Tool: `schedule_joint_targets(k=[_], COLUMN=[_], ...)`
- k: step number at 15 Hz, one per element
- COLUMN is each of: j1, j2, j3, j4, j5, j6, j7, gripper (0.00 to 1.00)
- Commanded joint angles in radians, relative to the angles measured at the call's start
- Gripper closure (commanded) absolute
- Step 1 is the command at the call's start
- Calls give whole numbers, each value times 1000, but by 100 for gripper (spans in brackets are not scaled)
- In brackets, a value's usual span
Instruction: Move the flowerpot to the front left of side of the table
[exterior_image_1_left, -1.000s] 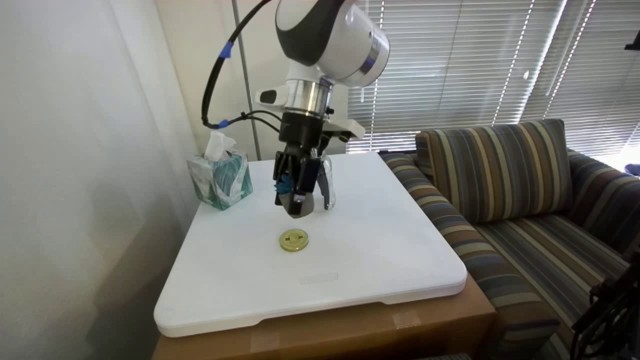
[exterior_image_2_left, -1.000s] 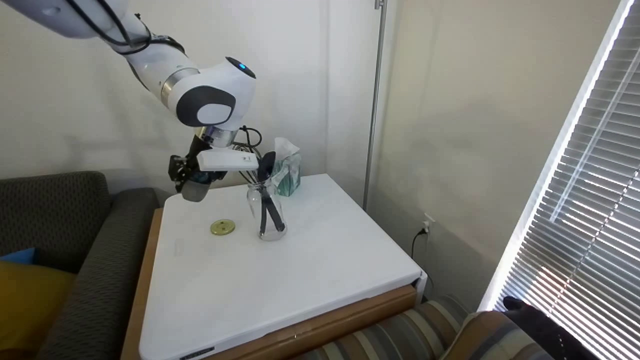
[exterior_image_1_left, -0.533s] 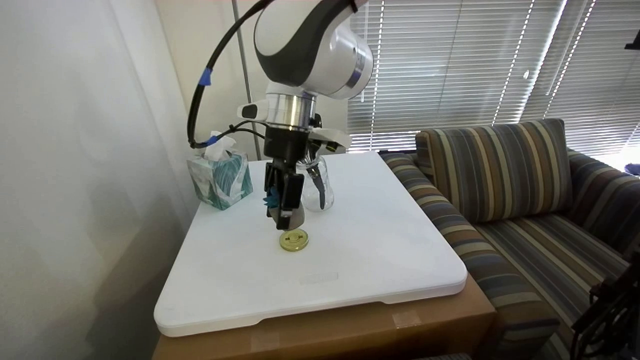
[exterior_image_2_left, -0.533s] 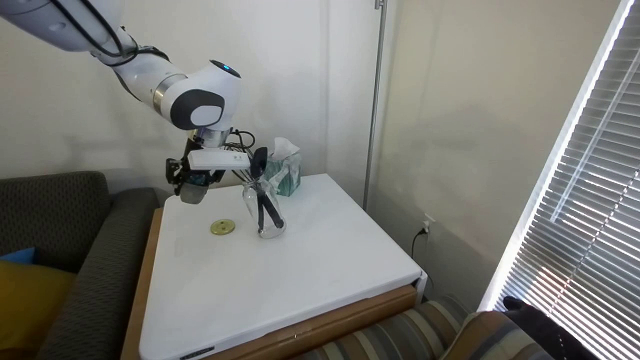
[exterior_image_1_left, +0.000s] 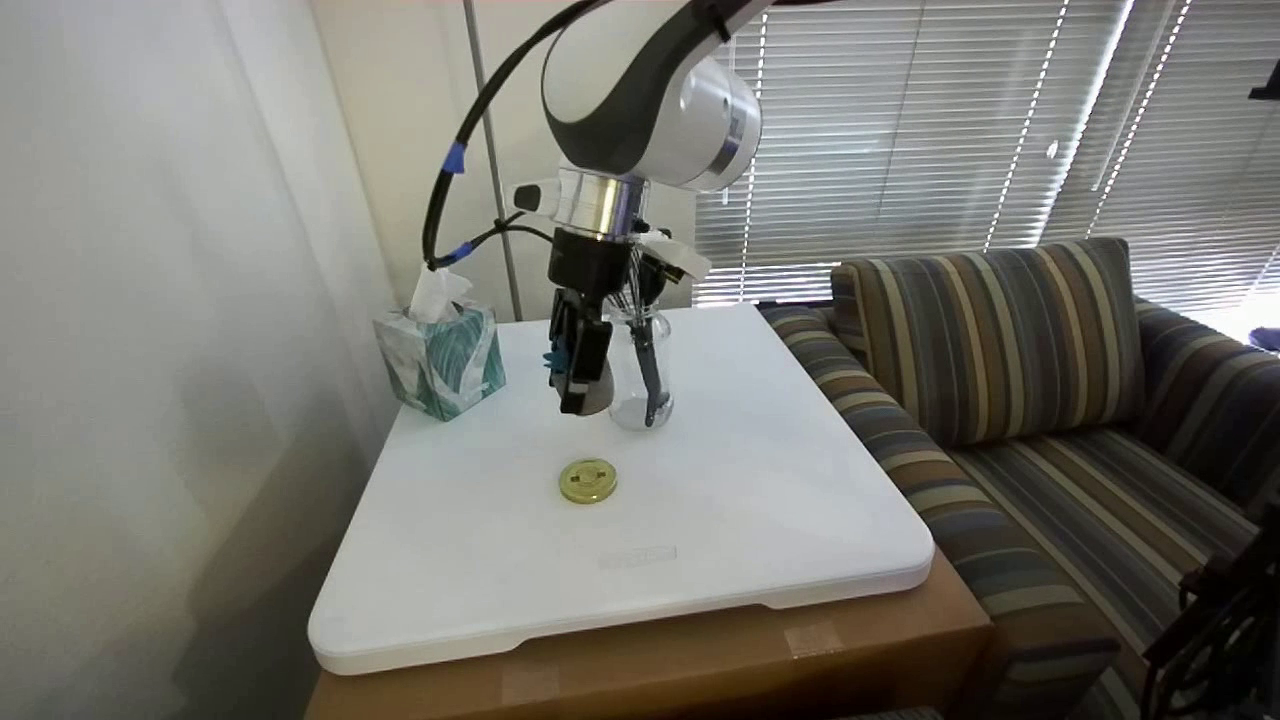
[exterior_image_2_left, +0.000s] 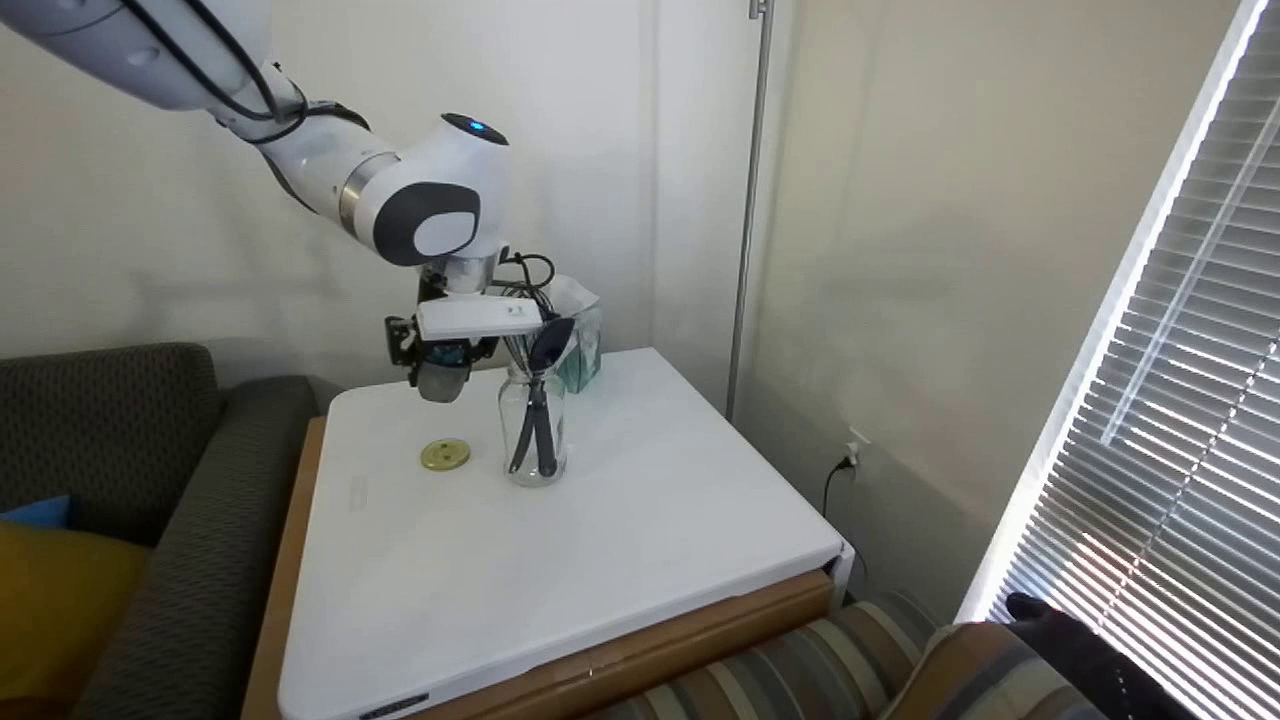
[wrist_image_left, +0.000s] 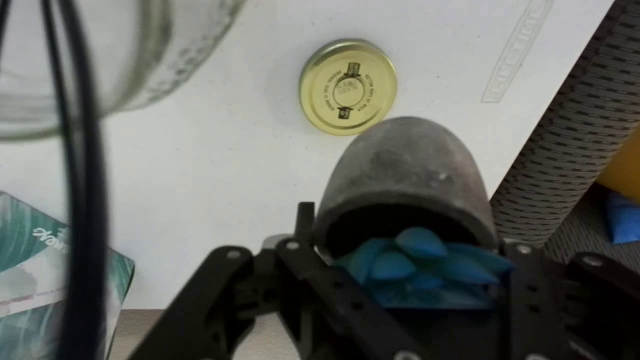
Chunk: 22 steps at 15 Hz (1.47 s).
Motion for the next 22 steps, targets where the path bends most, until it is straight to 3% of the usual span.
schedule_joint_targets(k=[1,12,22], j1=[-22,-37,-42], j2=[-32,-162,-250], j3=[0,-5,93], j4=[-21,-109,-161], j5=[-23,-73,-20], j6=[36,84,-94], j7=[29,83,-31], gripper=[57,57,57])
